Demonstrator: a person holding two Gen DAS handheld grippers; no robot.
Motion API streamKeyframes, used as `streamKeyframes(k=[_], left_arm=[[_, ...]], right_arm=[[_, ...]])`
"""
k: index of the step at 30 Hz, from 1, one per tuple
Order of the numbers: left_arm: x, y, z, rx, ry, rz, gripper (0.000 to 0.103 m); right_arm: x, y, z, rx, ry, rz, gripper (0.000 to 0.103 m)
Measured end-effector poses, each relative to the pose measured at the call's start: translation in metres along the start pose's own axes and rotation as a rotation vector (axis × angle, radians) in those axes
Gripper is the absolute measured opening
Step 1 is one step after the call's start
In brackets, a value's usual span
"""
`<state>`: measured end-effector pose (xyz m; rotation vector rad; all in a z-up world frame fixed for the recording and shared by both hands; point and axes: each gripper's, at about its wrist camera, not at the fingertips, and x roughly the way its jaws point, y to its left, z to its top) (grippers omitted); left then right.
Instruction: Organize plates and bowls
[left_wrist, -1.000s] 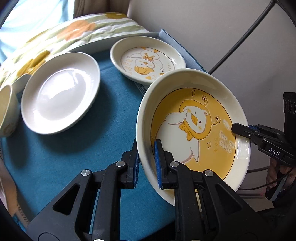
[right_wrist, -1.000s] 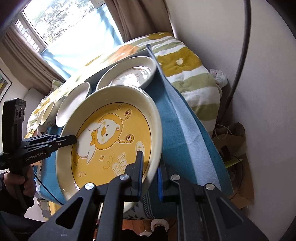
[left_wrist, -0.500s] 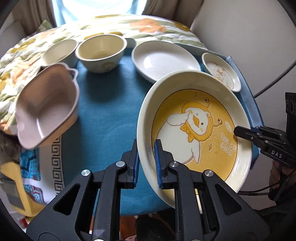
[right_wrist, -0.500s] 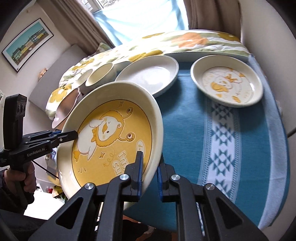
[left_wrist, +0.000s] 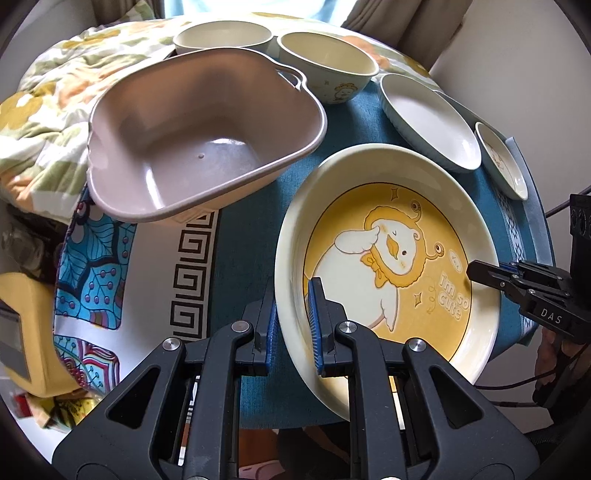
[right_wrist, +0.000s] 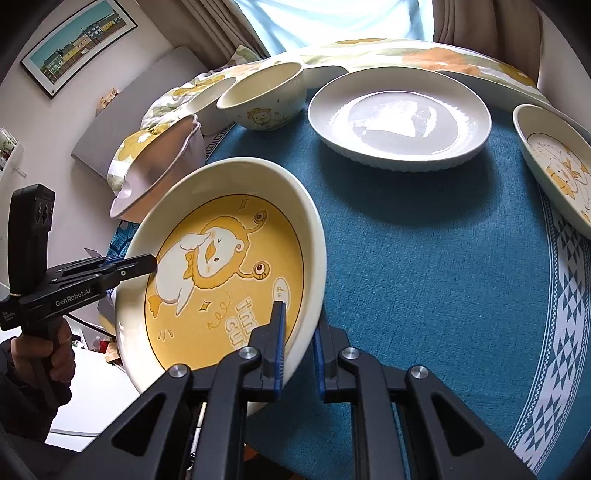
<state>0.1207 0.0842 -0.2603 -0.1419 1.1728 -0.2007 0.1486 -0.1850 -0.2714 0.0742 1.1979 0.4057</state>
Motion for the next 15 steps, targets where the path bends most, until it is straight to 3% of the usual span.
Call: streamKeyframes(k=[15], left_arm=[[0.013, -0.009, -0.001, 0.029, -0.002, 0.024, 0.012]], right_arm=[[0.008, -0.003, 0.003, -0.001, -0.005, -0.016, 0.013]])
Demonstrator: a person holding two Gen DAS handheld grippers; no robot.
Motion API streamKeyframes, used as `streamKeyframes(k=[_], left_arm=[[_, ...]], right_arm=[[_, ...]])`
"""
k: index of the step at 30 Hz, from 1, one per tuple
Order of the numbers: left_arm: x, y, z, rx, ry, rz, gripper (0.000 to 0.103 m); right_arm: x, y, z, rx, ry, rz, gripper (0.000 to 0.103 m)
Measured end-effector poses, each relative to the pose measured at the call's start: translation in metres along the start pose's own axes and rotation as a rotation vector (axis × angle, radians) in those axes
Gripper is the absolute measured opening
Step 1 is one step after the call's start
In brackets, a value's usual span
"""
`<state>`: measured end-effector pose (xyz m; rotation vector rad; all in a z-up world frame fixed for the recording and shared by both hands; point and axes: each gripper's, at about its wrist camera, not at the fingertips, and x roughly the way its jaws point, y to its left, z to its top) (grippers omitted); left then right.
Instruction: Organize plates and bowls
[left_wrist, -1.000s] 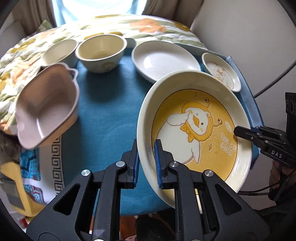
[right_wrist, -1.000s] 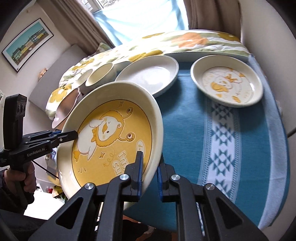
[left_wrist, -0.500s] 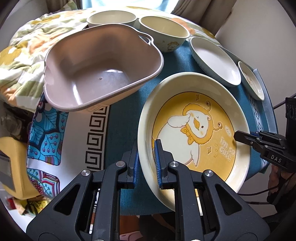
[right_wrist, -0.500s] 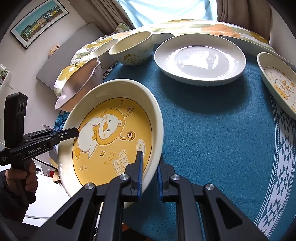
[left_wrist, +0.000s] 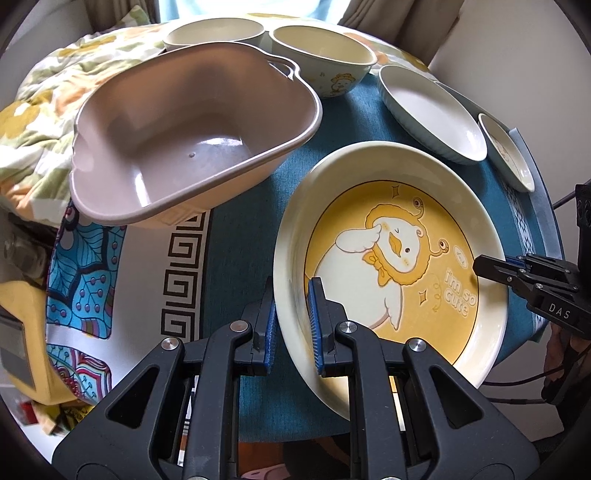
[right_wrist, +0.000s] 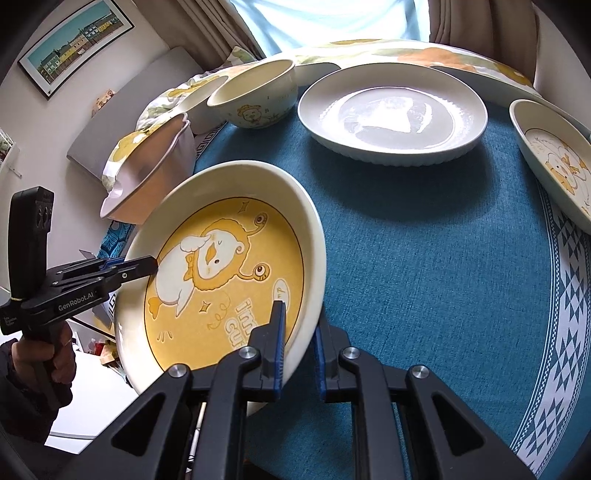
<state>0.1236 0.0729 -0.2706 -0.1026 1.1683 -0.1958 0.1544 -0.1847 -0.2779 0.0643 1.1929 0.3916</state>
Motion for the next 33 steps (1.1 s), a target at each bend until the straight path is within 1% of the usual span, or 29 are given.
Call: streamKeyframes(k=[3, 7, 8, 9, 10, 11, 12, 13, 15, 16, 18, 21, 23, 25, 26, 27, 28, 29, 30, 31, 33], left_arm=[[0.000, -0.001, 0.001, 0.001, 0.011, 0.008, 0.014], [0.001, -0.007, 0.003, 0.024, 0.020, 0.019, 0.020], [0.001, -0.008, 0.003, 0.028, 0.020, 0.025, 0.027], [0.001, -0.008, 0.003, 0.031, 0.018, 0.034, 0.045], [0.001, -0.009, 0.004, 0.032, 0.014, 0.044, 0.057], [0.000, -0.009, 0.004, 0.032, 0.004, 0.050, 0.077], [-0.002, -0.010, 0.003, 0.033, -0.010, 0.050, 0.080], [-0.003, -0.011, 0.004, 0.035, -0.014, 0.048, 0.080], [-0.004, -0.012, 0.003, 0.039, -0.005, 0.054, 0.080], [-0.005, -0.013, 0.003, 0.040, -0.002, 0.056, 0.080], [-0.013, -0.015, 0.001, 0.041, -0.006, 0.058, 0.080], [-0.039, -0.022, 0.003, 0.042, -0.029, 0.046, 0.080], [-0.066, -0.032, 0.011, 0.055, -0.068, 0.031, 0.080], [-0.098, -0.047, 0.022, 0.082, -0.133, 0.020, 0.080], [-0.113, -0.055, 0.029, 0.097, -0.170, 0.020, 0.082], [-0.128, -0.062, 0.037, 0.110, -0.210, 0.023, 0.091], [-0.141, -0.070, 0.044, 0.121, -0.254, 0.028, 0.099], [-0.153, -0.076, 0.052, 0.130, -0.302, 0.028, 0.103], [-0.161, -0.083, 0.061, 0.140, -0.340, 0.020, 0.103], [-0.165, -0.090, 0.071, 0.150, -0.359, 0.006, 0.103], [-0.164, -0.101, 0.088, 0.152, -0.356, -0.015, 0.103]], right_arm=[[0.002, 0.003, 0.002, 0.000, 0.011, -0.008, 0.013], [0.002, 0.007, 0.001, -0.005, 0.006, -0.043, 0.013], [0.002, 0.007, 0.000, -0.004, 0.002, -0.046, 0.013], [0.002, 0.007, 0.000, -0.002, 0.000, -0.049, 0.014], [0.001, 0.007, 0.000, -0.004, -0.002, -0.053, 0.014], [0.001, 0.007, -0.001, -0.007, -0.004, -0.063, 0.017], [0.001, 0.008, -0.001, -0.010, -0.005, -0.075, 0.025], [0.001, 0.007, -0.001, -0.011, -0.006, -0.082, 0.030], [0.000, 0.005, -0.002, 0.000, -0.004, -0.071, 0.067], [-0.001, 0.004, -0.003, 0.009, -0.004, -0.064, 0.071], [-0.009, 0.003, -0.004, 0.017, -0.026, -0.059, 0.071], [-0.034, 0.007, -0.001, 0.022, -0.062, -0.066, 0.071], [-0.060, 0.012, 0.004, 0.019, -0.106, -0.072, 0.071], [-0.092, 0.017, 0.012, 0.016, -0.166, -0.087, 0.071], [-0.109, 0.019, 0.017, 0.015, -0.206, -0.100, 0.075], [-0.126, 0.021, 0.022, 0.012, -0.253, -0.118, 0.091], [-0.142, 0.022, 0.028, 0.002, -0.304, -0.136, 0.100], [-0.158, 0.023, 0.033, -0.011, -0.359, -0.157, 0.103], [-0.172, 0.022, 0.039, -0.023, -0.413, -0.181, 0.103], [-0.184, 0.020, 0.045, -0.033, -0.459, -0.202, 0.103], [-0.201, 0.012, 0.057, -0.049, -0.499, -0.216, 0.103]])
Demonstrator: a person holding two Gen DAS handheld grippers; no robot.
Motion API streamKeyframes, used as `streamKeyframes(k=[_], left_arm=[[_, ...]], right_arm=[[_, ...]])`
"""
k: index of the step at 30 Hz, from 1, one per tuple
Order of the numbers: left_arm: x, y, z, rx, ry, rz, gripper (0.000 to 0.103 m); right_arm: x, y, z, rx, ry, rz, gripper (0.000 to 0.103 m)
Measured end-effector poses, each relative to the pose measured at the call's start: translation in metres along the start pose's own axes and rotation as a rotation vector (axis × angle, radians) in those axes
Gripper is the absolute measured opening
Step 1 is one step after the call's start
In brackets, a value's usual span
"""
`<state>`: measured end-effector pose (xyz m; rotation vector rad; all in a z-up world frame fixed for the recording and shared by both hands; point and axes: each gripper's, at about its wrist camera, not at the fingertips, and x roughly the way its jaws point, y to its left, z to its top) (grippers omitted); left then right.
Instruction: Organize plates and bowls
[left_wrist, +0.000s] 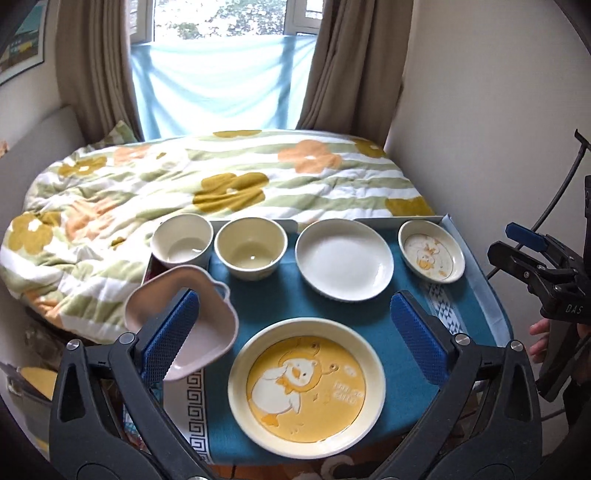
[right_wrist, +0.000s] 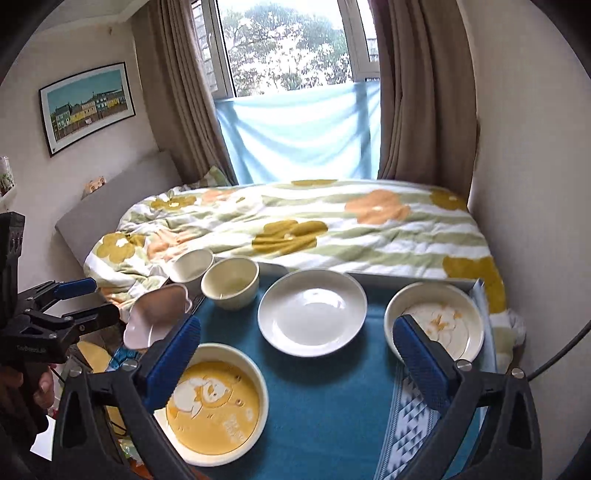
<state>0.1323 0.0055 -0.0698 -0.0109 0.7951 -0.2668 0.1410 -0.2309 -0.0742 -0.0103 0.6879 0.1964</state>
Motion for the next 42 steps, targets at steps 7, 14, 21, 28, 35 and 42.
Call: streamKeyframes(k=[7, 14, 21, 28, 35, 42], left_arm=[[0.051, -0.016, 0.028, -0.134, 0.081, -0.063, 0.103], [0.131, -0.020, 0.021, -0.339, 0.192, -0.052, 0.103], [0.204, -0.011, 0.005, -0.490, 0.281, 0.000, 0.101], [0.249, -0.011, -0.008, -0.506, 0.355, 0.041, 0.083], [0.266, -0.013, -0.014, -0.498, 0.387, 0.059, 0.050], [0.272, -0.012, -0.015, -0.480, 0.407, 0.105, 0.020]], right_arm=[[0.036, -0.054, 0.040, -0.021, 0.186, 0.042, 0.103], [0.122, -0.116, 0.050, -0.023, 0.353, 0.117, 0.103], [0.219, -0.135, 0.044, -0.105, 0.514, 0.258, 0.102], [0.279, -0.131, 0.021, -0.158, 0.642, 0.337, 0.071], [0.300, -0.120, 0.009, -0.211, 0.685, 0.399, 0.043], [0.308, -0.116, 0.000, -0.232, 0.705, 0.426, 0.021]])
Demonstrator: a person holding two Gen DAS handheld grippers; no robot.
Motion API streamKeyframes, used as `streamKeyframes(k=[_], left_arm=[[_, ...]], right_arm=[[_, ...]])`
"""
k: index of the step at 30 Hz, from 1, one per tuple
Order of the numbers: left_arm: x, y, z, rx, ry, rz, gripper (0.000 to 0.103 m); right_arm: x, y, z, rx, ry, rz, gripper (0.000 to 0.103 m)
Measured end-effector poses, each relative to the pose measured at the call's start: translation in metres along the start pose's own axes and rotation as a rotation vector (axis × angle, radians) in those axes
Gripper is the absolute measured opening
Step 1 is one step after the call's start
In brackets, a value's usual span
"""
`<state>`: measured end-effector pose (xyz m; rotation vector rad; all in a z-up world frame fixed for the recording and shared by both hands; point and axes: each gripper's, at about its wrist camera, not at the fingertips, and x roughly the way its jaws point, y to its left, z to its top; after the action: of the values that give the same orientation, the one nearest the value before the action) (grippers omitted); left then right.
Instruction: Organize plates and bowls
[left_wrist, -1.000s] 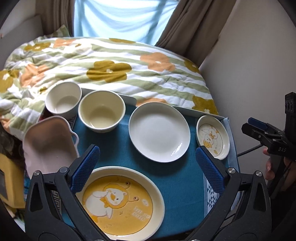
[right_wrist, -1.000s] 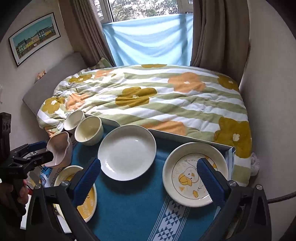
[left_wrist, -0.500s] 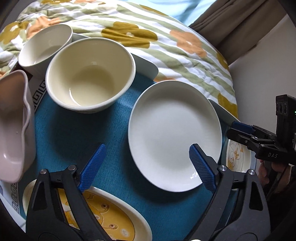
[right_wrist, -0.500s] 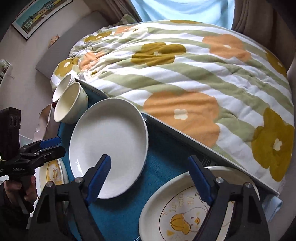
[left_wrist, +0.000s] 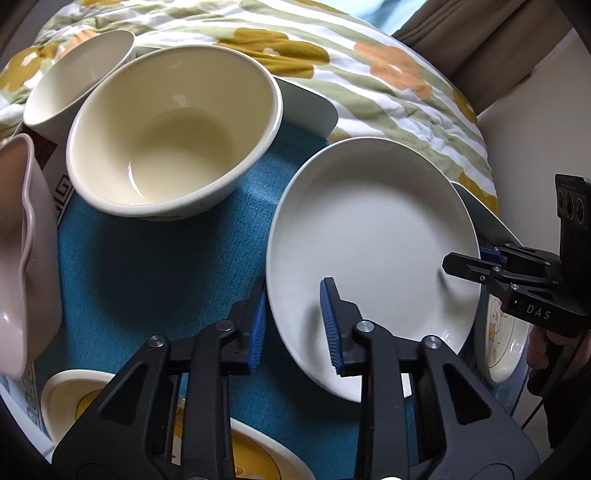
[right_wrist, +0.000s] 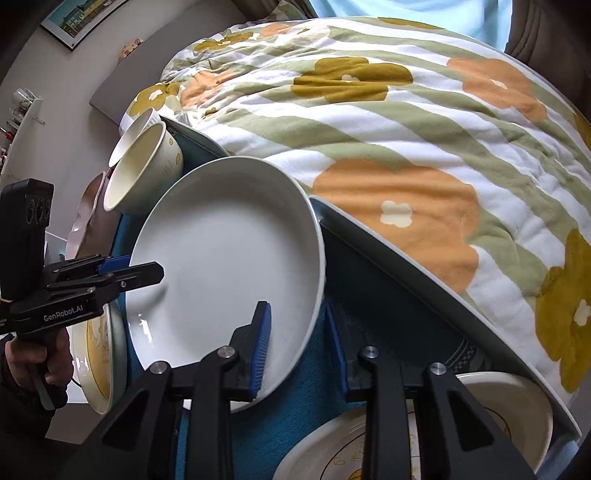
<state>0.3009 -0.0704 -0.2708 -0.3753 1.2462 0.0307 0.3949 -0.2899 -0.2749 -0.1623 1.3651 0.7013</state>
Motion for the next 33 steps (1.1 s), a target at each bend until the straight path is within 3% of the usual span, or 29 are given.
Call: streamKeyframes(k=[3, 17, 27, 33], left_arm=[[-0.001, 0.005, 0.000, -0.004, 0.000, 0.010, 0.012], [-0.013, 0.002, 0.001, 0.010, -0.037, 0.023, 0.012], [-0.072, 0.002, -0.011, 0.076, -0.109, 0.005, 0.012], [-0.114, 0.020, -0.028, 0.146, -0.131, -0.052, 0.012]], right_arm=[[0.002, 0.000, -0.001, -0.008, -0.005, -0.012, 0.017], [-0.004, 0.004, -0.002, 0.005, -0.020, -0.022, 0.017], [-0.046, 0.043, -0.011, -0.001, -0.079, -0.042, 0.017], [-0.069, 0.085, -0.035, 0.057, -0.120, -0.060, 0.017]])
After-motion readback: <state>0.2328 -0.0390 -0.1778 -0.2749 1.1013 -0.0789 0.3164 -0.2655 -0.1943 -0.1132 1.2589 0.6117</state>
